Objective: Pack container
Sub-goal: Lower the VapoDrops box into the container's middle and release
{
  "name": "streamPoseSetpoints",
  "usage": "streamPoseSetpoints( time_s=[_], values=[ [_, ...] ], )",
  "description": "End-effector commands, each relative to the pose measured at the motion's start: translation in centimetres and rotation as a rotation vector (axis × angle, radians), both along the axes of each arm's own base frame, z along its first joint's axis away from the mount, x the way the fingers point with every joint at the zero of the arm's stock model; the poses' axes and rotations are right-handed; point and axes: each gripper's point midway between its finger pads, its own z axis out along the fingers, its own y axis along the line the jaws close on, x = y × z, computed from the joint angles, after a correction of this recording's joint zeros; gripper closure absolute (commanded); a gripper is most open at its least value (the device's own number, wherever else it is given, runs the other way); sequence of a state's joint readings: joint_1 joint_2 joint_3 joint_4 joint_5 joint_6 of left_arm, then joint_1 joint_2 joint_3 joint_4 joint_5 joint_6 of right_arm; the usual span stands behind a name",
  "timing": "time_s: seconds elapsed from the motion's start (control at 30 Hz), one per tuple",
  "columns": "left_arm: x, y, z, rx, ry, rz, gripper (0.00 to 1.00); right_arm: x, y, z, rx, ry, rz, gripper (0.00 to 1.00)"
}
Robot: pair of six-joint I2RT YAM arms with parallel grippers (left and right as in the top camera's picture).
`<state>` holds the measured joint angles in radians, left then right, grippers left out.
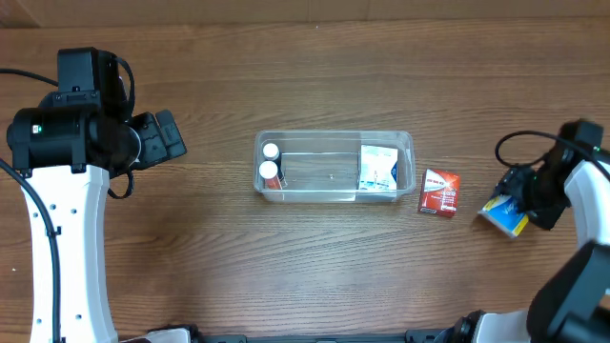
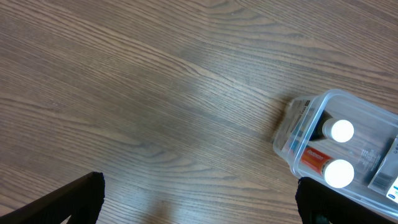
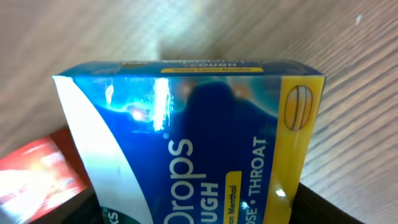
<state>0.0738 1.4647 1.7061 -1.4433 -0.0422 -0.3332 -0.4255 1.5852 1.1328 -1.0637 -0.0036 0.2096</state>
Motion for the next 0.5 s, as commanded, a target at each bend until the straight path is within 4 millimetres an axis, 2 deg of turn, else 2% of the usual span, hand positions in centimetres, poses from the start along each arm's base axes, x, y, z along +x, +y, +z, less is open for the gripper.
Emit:
streamPoseSetpoints(
  time_s=[0.0, 0.1, 0.13, 0.17, 0.2, 0.23, 0.37, 0.47],
  values=[
    [0.0, 0.2, -0.1, 0.02, 0.004, -0.015, 0.0, 3.0, 2.7, 7.5, -0.053, -0.182, 0.112, 0.25],
    [0.0, 0.2, -0.1, 0.02, 0.004, -0.015, 0.0, 4.1, 7.3, 12.5, -0.068, -0.273, 0.268, 0.25],
    [0.0, 0.2, -0.1, 0.02, 0.004, -0.015, 0.0, 4.5, 9.5, 14.2, -0.069, -0.312, 0.338, 0.25],
    [0.0, 0.2, -0.1, 0.02, 0.004, -0.015, 0.0, 5.1, 13.2, 16.3, -0.06, -0.366, 0.453, 0.25],
    [0.0, 0.2, -0.1, 0.02, 0.004, -0.015, 0.0, 5.3, 15.3, 17.2, -0.052, -0.394, 0.514, 0.24],
    [0.0, 0.2, -0.1, 0.019, 0.004, -0.015, 0.0, 5.4, 16.7, 17.5, -0.046, -0.411, 0.55, 0.24],
    [0.0, 0.2, -0.1, 0.019, 0.004, -0.015, 0.0, 5.6, 25.1, 18.2, 0.011, -0.502, 0.747, 0.24],
    [0.0, 0.2, -0.1, 0.019, 0.004, -0.015, 0.0, 5.9, 29.1, 17.4, 0.059, -0.51, 0.779, 0.24]
  ],
)
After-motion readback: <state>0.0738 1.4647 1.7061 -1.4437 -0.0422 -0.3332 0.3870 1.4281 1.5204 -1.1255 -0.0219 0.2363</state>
